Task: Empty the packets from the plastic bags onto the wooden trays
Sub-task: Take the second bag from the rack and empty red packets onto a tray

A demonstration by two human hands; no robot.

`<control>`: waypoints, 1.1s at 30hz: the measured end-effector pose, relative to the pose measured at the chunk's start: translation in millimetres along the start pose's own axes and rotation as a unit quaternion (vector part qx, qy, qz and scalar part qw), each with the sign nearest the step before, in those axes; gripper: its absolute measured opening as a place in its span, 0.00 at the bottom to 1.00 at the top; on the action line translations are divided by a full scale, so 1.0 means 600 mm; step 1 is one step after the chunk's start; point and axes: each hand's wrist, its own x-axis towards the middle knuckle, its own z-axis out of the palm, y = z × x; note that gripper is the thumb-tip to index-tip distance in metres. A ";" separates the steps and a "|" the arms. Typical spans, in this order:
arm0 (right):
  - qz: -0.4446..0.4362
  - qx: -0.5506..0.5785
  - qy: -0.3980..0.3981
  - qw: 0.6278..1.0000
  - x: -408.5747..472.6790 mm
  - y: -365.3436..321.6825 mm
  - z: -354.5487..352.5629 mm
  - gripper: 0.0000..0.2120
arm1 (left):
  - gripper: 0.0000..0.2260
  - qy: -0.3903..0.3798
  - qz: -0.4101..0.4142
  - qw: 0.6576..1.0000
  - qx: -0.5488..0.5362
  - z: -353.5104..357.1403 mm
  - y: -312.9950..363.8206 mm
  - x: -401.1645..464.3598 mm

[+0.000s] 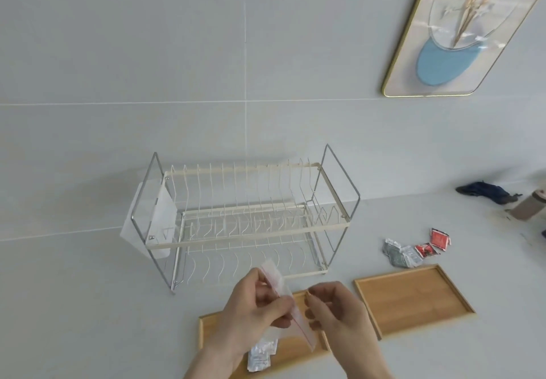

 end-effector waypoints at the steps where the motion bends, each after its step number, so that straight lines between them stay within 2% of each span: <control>1: 0.015 0.005 -0.011 1.000 0.007 -0.008 -0.004 0.05 | 0.11 -0.002 0.003 1.000 0.000 0.015 0.002 0.001; 4: 0.069 0.025 -0.060 0.996 0.025 -0.016 -0.026 0.02 | 0.09 -0.016 0.003 1.000 0.003 0.059 0.004 0.009; 10: 0.143 0.127 -0.121 0.974 0.058 -0.014 -0.108 0.10 | 0.04 0.019 0.008 0.999 0.028 0.153 0.004 0.034; 14: 0.162 0.158 -0.107 0.968 0.091 0.005 -0.161 0.11 | 0.07 0.027 0.007 0.999 0.031 0.219 0.002 0.063; 20: 0.177 0.201 -0.102 0.958 0.130 0.035 -0.231 0.10 | 0.03 0.068 -0.023 0.997 0.011 0.305 0.008 0.101; 33: 0.218 0.241 -0.117 0.938 0.198 0.101 -0.369 0.09 | 0.06 0.108 -0.066 0.992 -0.026 0.445 -0.006 0.153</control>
